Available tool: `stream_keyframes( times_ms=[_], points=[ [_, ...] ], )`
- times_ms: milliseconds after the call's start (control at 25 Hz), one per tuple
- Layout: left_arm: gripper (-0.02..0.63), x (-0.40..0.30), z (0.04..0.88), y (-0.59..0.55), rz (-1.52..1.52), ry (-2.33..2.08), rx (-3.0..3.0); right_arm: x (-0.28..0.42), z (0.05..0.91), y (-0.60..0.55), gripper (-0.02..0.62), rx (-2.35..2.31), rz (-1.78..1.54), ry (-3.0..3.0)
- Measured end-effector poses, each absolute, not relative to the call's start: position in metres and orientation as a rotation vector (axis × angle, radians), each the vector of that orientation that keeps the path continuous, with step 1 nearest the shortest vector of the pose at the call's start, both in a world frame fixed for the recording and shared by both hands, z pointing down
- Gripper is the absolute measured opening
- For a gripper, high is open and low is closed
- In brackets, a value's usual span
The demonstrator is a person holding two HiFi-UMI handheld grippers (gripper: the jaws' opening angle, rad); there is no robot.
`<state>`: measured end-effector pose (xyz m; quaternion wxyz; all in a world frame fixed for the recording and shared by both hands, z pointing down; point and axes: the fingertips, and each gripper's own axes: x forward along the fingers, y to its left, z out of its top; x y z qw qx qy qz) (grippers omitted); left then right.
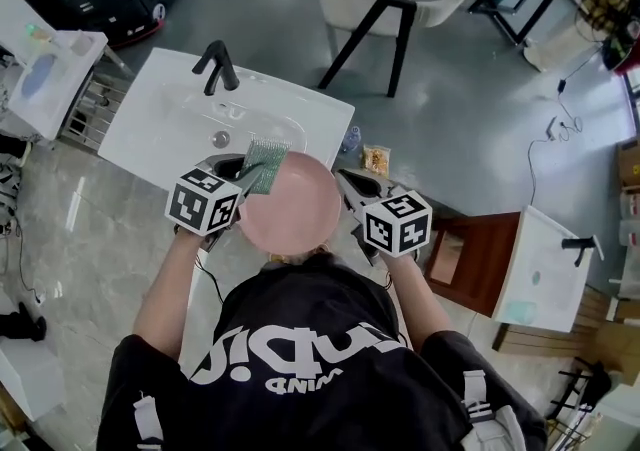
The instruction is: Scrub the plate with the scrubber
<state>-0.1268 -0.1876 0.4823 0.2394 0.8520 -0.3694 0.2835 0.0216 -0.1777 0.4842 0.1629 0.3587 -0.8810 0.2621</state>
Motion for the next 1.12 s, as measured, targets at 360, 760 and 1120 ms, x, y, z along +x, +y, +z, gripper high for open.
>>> stream_keyframes(
  times_ms=[360, 760, 1120],
  points=[
    [0.095, -0.097, 0.409, -0.178, 0.374, -1.116, 2.549, 0.003, 0.398, -0.174, 0.020, 1.089, 0.376, -2.853],
    [0.097, -0.110, 0.409, -0.175, 0.071, -1.471, 2.684, -0.003, 0.406, -0.172, 0.020, 1.181, 0.158, -2.902],
    [0.097, -0.114, 0.416, -0.172, 0.032, -1.502, 2.663, 0.003, 0.416, -0.178, 0.020, 1.271, 0.117, -2.871]
  ],
)
